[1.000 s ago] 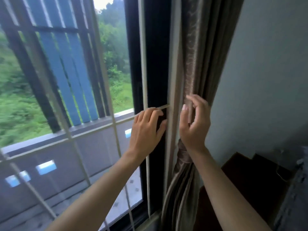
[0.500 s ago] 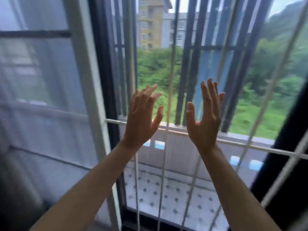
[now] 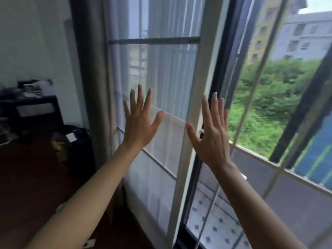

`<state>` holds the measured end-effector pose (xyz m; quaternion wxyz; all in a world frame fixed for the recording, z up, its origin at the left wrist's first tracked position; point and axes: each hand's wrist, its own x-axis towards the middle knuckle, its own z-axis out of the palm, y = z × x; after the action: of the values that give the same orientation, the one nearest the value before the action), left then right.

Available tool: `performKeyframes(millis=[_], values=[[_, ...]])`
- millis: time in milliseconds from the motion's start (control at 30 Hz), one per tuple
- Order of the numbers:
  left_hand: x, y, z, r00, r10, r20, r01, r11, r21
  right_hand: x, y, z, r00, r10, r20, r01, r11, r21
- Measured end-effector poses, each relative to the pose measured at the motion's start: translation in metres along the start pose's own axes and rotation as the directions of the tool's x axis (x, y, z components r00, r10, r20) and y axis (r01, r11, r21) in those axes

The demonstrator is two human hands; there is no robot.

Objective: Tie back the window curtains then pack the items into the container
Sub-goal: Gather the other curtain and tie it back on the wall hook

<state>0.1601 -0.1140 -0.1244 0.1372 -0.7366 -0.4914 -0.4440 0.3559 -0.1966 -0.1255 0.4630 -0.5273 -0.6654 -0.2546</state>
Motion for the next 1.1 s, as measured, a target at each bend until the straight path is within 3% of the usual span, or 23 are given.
performKeyframes(millis=[267,600,733,1100], values=[[0.024,-0.144,0.003,0.988,-0.114,0.107,0.093,0.979,0.181,0.027,-0.056,0.148,0.982,-0.09,0.167,0.073,0.992,0.104],[0.071,-0.349,-0.004,0.957,-0.228,0.177,0.176,0.947,0.269,0.085,-0.144,0.343,0.966,-0.046,0.256,-0.014,0.974,0.227],[0.076,-0.411,0.0,0.938,-0.272,0.214,0.204,0.935,0.29,0.092,-0.178,0.395,0.952,-0.007,0.305,-0.086,0.954,0.288],[0.113,-0.512,0.029,0.89,-0.36,0.28,0.306,0.927,0.219,0.14,-0.237,0.487,0.94,-0.035,0.339,-0.074,0.949,0.305]])
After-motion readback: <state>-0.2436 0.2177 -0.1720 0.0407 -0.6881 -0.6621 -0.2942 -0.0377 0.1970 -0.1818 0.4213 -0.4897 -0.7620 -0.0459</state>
